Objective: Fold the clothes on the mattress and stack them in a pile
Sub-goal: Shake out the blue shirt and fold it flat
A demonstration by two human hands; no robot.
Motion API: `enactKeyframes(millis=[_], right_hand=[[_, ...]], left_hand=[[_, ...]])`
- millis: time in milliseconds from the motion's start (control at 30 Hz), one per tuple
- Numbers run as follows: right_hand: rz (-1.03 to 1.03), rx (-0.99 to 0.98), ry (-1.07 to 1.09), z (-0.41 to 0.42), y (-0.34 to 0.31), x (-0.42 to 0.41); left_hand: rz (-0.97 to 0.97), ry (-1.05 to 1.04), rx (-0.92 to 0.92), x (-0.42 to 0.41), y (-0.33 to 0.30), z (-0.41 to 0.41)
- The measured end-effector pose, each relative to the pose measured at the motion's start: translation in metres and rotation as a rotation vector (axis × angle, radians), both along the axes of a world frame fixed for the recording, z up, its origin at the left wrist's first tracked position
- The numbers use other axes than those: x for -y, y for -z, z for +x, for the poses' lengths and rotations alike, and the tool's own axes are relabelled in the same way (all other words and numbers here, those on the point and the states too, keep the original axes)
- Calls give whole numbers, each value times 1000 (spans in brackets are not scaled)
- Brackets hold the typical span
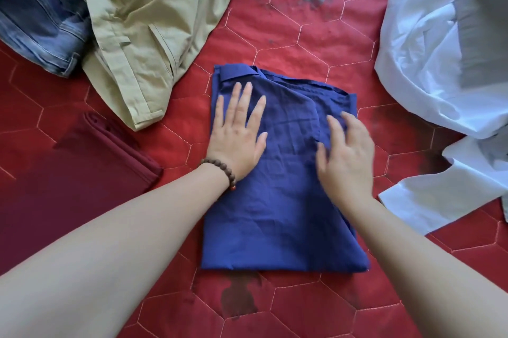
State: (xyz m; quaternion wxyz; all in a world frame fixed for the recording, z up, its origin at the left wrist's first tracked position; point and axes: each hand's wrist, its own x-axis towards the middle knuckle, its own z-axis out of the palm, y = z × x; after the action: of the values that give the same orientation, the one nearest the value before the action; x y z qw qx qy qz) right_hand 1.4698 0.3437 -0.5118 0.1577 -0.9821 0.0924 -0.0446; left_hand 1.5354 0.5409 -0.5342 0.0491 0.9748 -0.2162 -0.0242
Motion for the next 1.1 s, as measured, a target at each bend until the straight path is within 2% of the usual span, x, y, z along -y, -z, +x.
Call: enactKeyframes(millis=[100, 200, 400, 767, 967, 1100], right_hand=[[-8, -93, -241, 31, 11, -38], [-65, -247, -328, 49, 32, -53], [-191, -308, -246, 44, 57, -44], [-171, -269, -224, 45, 61, -44], [-221, -291, -217, 45, 59, -43], [-269, -333, -184, 30, 55, -12]], left_hand=[[87, 33, -43, 11, 10, 19], [147, 67, -103, 13, 26, 25], [115, 85, -96, 10, 37, 25], [60, 78, -67, 11, 37, 26], [112, 64, -68, 9, 36, 25], [131, 45, -113, -14, 32, 26]])
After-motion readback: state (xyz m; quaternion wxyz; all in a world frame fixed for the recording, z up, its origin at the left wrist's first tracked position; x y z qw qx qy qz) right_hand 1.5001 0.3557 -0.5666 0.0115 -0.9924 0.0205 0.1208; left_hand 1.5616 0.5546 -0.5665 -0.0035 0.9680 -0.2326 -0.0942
